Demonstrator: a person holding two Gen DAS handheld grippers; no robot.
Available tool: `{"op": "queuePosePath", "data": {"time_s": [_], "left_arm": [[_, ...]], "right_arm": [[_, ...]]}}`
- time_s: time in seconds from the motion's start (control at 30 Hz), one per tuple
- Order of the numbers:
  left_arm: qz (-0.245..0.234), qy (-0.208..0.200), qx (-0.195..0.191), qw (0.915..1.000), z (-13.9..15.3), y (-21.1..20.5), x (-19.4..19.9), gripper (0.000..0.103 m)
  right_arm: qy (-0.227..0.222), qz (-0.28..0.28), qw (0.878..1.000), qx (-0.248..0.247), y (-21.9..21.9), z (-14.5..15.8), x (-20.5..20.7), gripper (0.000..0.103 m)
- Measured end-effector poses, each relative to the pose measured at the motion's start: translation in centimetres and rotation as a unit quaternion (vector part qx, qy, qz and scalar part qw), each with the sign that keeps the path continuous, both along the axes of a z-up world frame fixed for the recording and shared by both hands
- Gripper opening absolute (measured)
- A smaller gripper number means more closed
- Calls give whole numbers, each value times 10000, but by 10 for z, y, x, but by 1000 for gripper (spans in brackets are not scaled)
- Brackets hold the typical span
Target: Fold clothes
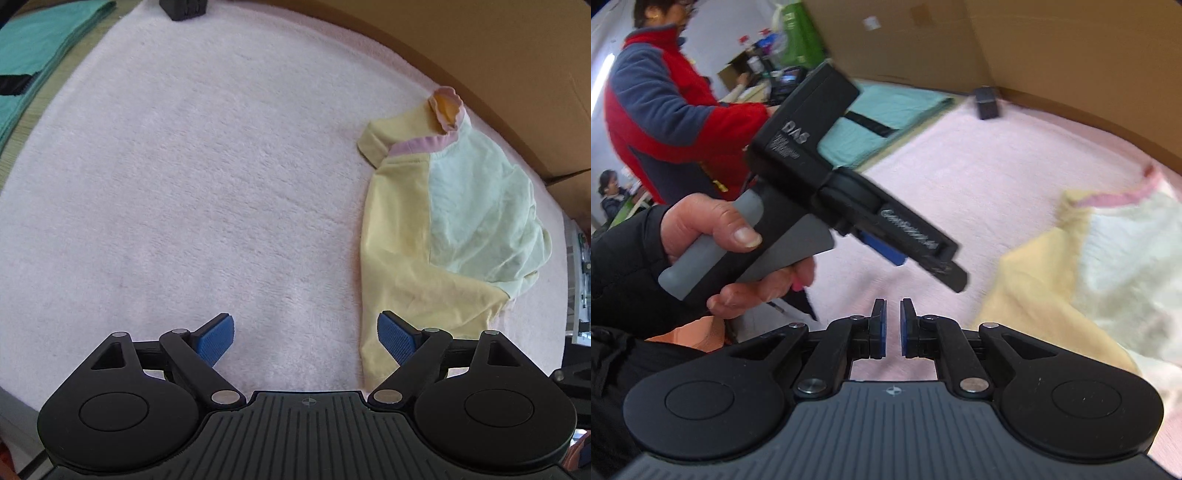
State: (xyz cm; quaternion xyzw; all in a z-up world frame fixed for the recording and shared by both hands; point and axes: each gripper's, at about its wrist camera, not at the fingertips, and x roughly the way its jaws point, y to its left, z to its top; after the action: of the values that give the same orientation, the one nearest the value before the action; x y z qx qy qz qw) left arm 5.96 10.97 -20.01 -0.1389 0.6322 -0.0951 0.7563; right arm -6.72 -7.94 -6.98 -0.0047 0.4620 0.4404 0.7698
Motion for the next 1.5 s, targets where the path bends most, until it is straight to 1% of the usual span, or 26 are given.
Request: {"op": "queuePosePath", "data": {"time_s": [0.1, 0.13, 0.2, 0.3, 0.33, 0.37, 0.4, 0.43, 0.47, 0.5, 0.53, 0.57, 0.67, 0.8, 0.9, 0.97, 1.03, 1.1, 1.17, 1.2, 1.3, 1.33, 1.37, 1.43, 1.5], "left_arm": [[54, 23, -29, 10000, -9, -13, 7, 93], [36, 9, 6, 10000, -10, -18, 9, 94], [-87, -171, 71, 9998, -8, -26, 11, 94], [-257, -259, 117, 9993, -7, -37, 14, 91], [-328, -297, 112, 9990, -6, -41, 15, 84], [-392, -333, 103, 9986, -5, -45, 15, 71], [-445, -336, 70, 9984, -4, -48, 15, 62], [-459, -265, -45, 9986, -5, -49, 17, 29], [-468, -182, -172, 9986, -7, -49, 18, 12], [-448, -193, -279, 9984, -7, -50, 17, 12], [-424, -218, -384, 9981, -7, -50, 16, 6], [-439, -287, -362, 9980, -5, -52, 14, 2], [-482, -477, -242, 9974, 5, -55, 7, 0], [-371, -737, -152, 9965, 23, -49, 0, 0], [-261, -726, -228, 9968, 32, -41, 4, 0], [-247, -672, -272, 9971, 33, -37, 2, 0], [-297, -670, -233, 9970, 34, -41, 1, 0], [-357, -664, -181, 9970, 32, -49, 1, 0], [-435, -644, -127, 9969, 26, -55, 3, 0], [-474, -638, -101, 9968, 25, -58, 3, 0], [-558, -628, -60, 9964, 23, -61, 4, 0], [-566, -622, -53, 9964, 22, -61, 5, 0], [-573, -616, -45, 9964, 21, -62, 6, 0], [-571, -595, -29, 9966, 20, -62, 8, 0], [-571, -545, -31, 9969, 16, -62, 11, 0]], "right_arm": [[6, -434, 9990, -117, -29, 2, -2, 10], [-17, -596, 9981, -151, -37, 2, -2, 10], [-64, -889, 9958, -186, -48, 4, -2, 10], [-126, -1261, 9918, -172, -58, 7, -1, 10], [-134, -1364, 9904, -158, -60, 7, 1, 10], [-143, -1450, 9892, -146, -62, 6, 2, 11], [-151, -1535, 9879, -135, -65, 6, 3, 11], [-158, -1610, 9867, -123, -67, 5, 4, 11], [-166, -1657, 9860, -114, -68, 5, 5, 11], [-183, -1689, 9854, -110, -69, 5, 7, 12], [-200, -1721, 9848, -107, -69, 5, 10, 12], [-217, -1753, 9842, -104, -70, 5, 12, 12], [-318, -1832, 9825, -127, -73, 7, 21, 12], [-587, -1945, 9784, -379, -81, 8, 48, 12], [-744, -1927, 9763, -641, -88, 7, 82, 12], [-717, -1895, 9767, -713, -92, 4, 109, 12], [-662, -1927, 9763, -736, -91, 2, 134, 12], [-620, -1925, 9759, -824, -86, -3, 157, 20], [-613, -1915, 9750, -947, -76, -9, 174, 44], [-578, -1889, 9756, -957, -69, -12, 181, 46], [-436, -1882, 9766, -944, -49, -20, 200, 47], [-402, -1910, 9758, -986, -43, -23, 206, 49], [-402, -1948, 9739, -1090, -36, -26, 213, 51], [-393, -1984, 9699, -1356, -23, -34, 225, 51], [-287, -2016, 9659, -1598, -13, -44, 237, 51]]}}
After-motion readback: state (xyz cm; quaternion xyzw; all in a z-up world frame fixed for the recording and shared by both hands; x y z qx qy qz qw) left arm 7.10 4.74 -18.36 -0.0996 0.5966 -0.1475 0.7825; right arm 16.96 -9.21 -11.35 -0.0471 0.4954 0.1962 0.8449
